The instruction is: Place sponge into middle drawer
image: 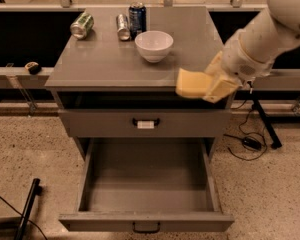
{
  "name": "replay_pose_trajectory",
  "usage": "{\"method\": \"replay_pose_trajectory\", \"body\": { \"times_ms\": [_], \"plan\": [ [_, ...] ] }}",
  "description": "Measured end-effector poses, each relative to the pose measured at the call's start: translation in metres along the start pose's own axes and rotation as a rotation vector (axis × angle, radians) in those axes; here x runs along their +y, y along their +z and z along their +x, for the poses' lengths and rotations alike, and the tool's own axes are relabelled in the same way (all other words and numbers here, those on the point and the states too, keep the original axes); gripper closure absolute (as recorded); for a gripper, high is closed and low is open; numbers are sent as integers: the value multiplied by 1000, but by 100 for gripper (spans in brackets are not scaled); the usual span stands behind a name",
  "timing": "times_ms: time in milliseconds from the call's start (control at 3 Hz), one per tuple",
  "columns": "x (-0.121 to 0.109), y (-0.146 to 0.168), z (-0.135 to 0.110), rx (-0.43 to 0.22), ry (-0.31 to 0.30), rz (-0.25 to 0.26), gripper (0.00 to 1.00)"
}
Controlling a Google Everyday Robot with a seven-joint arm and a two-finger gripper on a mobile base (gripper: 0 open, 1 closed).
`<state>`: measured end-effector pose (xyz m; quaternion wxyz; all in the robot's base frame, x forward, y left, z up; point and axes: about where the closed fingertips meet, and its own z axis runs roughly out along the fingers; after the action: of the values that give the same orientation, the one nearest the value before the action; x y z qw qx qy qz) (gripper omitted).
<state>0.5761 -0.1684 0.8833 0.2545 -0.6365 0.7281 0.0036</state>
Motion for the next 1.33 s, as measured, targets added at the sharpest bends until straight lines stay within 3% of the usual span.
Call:
{"method": "replay_pose_trajectory", "body": {
  "times_ms": [333, 667, 1000, 1333],
  "plan": [
    [5, 17, 12, -55, 49, -48, 100],
    [38, 74, 29, -183, 162, -132, 100],
    [88, 158, 61, -247, 278, -229, 100],
    [96, 174, 67, -263, 203, -265, 100]
  ]
}}
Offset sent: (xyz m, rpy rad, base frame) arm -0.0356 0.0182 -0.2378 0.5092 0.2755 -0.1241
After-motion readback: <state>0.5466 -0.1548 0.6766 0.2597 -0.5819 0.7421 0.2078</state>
